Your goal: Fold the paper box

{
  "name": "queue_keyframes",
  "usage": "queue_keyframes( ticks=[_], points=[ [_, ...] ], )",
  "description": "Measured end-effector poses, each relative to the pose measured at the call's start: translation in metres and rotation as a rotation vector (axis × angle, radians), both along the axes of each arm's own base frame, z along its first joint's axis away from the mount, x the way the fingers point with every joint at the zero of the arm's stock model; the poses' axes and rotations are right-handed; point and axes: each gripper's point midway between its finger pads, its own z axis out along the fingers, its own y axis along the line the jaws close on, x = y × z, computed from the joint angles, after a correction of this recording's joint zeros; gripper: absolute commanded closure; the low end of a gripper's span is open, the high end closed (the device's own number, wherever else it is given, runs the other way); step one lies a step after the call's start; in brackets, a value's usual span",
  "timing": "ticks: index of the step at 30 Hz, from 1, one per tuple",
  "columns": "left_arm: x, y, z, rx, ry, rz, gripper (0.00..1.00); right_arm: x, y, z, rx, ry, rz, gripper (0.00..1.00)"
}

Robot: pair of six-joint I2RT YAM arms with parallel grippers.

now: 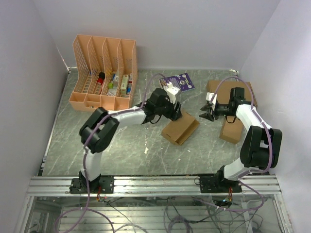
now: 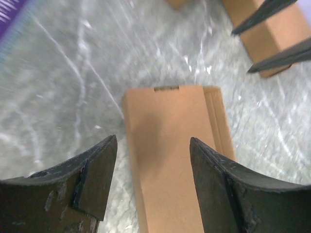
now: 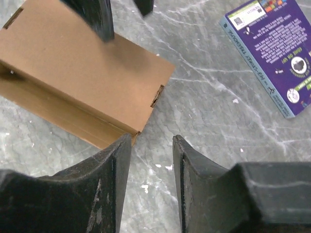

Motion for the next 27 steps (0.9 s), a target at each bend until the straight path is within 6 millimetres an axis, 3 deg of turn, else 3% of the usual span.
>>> queue_keyframes(
  ticks=[4, 5, 6, 7, 9, 11, 13, 16, 19, 22, 27],
  points=[
    [0.011, 0.021, 0.068, -0.095, -0.112, 0.126, 0.31, 0.007, -0.003, 0.004, 0.022, 0.027, -0.093, 0.73],
    [0.011, 0.026, 0.067, -0.102, -0.108, 0.157, 0.39, 0.009, -0.004, 0.004, 0.026, 0.035, -0.117, 0.79],
    [0.01, 0.035, 0.1, -0.156, -0.147, 0.184, 0.47, 0.01, -0.006, 0.003, 0.028, 0.045, -0.138, 0.86],
    [0.005, 0.044, 0.111, -0.185, -0.152, 0.213, 0.56, 0.012, -0.007, 0.002, 0.03, 0.06, -0.165, 0.91],
    [-0.004, 0.056, 0.115, -0.213, -0.134, 0.247, 0.75, 0.014, -0.01, -0.002, 0.029, 0.078, -0.196, 0.99],
    [-0.023, 0.074, 0.097, -0.209, -0.067, 0.285, 0.88, 0.016, -0.013, -0.006, 0.026, 0.097, -0.23, 1.0],
    [-0.041, 0.09, 0.067, -0.183, 0.015, 0.319, 0.93, 0.02, -0.015, -0.011, 0.021, 0.117, -0.262, 1.0],
    [-0.07, 0.115, 0.016, -0.126, 0.145, 0.369, 0.93, 0.026, -0.015, -0.02, 0.003, 0.142, -0.298, 1.0],
    [-0.093, 0.132, -0.021, -0.084, 0.248, 0.408, 0.93, 0.031, -0.008, -0.032, -0.019, 0.172, -0.32, 1.0],
    [-0.104, 0.136, -0.035, -0.079, 0.303, 0.429, 0.93, 0.031, 0.0, -0.046, -0.045, 0.214, -0.336, 1.0],
    [-0.102, 0.126, -0.048, -0.094, 0.338, 0.436, 0.93, 0.03, 0.003, -0.063, -0.079, 0.268, -0.362, 1.0]
  ],
)
